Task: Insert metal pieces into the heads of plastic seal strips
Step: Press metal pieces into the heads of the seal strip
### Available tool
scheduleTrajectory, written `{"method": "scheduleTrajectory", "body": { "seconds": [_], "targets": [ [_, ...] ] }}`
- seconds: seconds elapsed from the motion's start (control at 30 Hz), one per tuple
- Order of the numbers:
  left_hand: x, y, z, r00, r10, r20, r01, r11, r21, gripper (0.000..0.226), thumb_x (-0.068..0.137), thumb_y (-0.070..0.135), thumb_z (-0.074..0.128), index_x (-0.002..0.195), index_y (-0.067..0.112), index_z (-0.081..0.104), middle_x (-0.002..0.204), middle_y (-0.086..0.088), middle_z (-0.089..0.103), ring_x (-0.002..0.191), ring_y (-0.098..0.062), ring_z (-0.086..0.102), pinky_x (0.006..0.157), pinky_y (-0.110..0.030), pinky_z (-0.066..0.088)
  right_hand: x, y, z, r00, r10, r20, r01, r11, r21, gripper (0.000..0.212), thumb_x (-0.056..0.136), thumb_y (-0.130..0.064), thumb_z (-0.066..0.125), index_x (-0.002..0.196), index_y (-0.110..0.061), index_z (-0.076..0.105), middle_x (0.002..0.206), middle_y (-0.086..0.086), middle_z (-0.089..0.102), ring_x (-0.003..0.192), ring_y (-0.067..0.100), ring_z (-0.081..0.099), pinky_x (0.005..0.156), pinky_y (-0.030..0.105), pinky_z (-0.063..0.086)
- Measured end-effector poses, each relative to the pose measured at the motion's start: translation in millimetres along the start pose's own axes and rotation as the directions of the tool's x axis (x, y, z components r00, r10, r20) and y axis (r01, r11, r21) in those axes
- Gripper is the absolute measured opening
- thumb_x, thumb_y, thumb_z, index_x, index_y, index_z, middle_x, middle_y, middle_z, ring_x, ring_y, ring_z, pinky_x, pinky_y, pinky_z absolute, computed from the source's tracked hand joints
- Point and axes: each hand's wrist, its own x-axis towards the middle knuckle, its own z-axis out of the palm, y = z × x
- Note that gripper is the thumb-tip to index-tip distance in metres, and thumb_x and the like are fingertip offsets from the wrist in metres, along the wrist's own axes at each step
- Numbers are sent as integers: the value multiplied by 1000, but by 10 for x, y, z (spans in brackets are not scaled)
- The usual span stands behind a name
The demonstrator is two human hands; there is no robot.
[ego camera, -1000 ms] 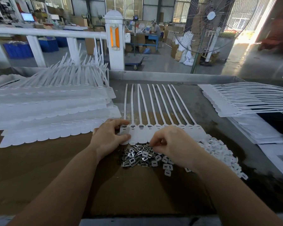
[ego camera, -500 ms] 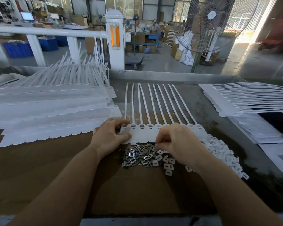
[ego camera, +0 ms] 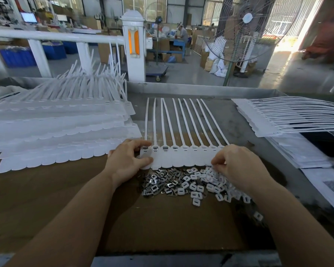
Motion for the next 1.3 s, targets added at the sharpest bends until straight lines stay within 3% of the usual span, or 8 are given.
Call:
{"method": "scheduleTrajectory", "body": {
  "seconds": [0.07, 0.13, 0.27, 0.47, 0.7, 1.1, 1.3],
  "targets": [
    [5, 3, 3, 1000, 2, -4, -2, 1000, 1, 36, 80, 33, 71, 107, 46, 51, 114, 13, 47, 104, -7, 48, 106, -45, 30, 8, -81, 5, 1000, -19, 18, 19, 1000, 5, 20, 90, -22, 60, 108, -26, 67, 104, -4, 67, 91, 11, 61, 87, 29, 50],
    [3, 1, 8, 1000, 2, -12, -2, 1000, -6, 36, 79, 32, 72, 105, 47, 52, 113, 13, 48, 102, -6, 48, 106, -45, 31, 4, -172, 46, 995, -99, -8, 99, 993, 58, 20, 89, -22, 61, 107, -25, 68, 102, -5, 67, 85, 7, 58, 85, 26, 50],
    [2, 2, 9, 1000, 4, -18, -4, 1000, -13, 36, 78, 32, 72, 104, 48, 53, 113, 14, 48, 101, -4, 48, 106, -45, 30, -29, -380, 166, 962, -271, -24, 271, 945, 181, 19, 87, -17, 63, 102, -24, 71, 91, -11, 63, 68, -4, 46, 68, 6, 37],
    [0, -7, 1, 1000, 8, -24, -8, 1000, -11, 37, 77, 32, 73, 103, 48, 53, 113, 15, 48, 100, -4, 49, 106, -44, 30, -4, -623, 284, 924, -381, 8, 367, 895, 255, 19, 86, -18, 63, 103, -22, 70, 98, -6, 66, 82, 1, 52, 84, 19, 45],
    [6, -9, 4, 1000, 10, -15, -10, 1000, -6, 36, 77, 32, 72, 103, 47, 52, 111, 14, 48, 101, -5, 49, 105, -45, 32, 31, -752, 354, 921, -389, 19, 376, 900, 221, 22, 89, -26, 60, 109, -24, 68, 104, -4, 66, 96, 12, 57, 88, 28, 45],
    [-2, -10, 2, 1000, -8, -25, 8, 1000, 9, 38, 77, 33, 72, 109, 43, 56, 114, 13, 49, 103, -5, 49, 105, -41, 30, 54, -762, 374, 926, -376, -33, 373, 899, 228, 16, 90, -26, 57, 98, -20, 70, 97, -3, 66, 91, 12, 57, 86, 30, 46],
    [2, -5, -4, 1000, -14, -18, 14, 1000, -5, 37, 77, 32, 72, 108, 44, 54, 112, 14, 48, 102, -6, 48, 105, -44, 32, 82, -691, 349, 937, -346, -44, 342, 885, 316, 12, 86, -26, 63, 90, -21, 74, 87, -8, 68, 81, 5, 56, 78, 20, 43]
  ]
}}
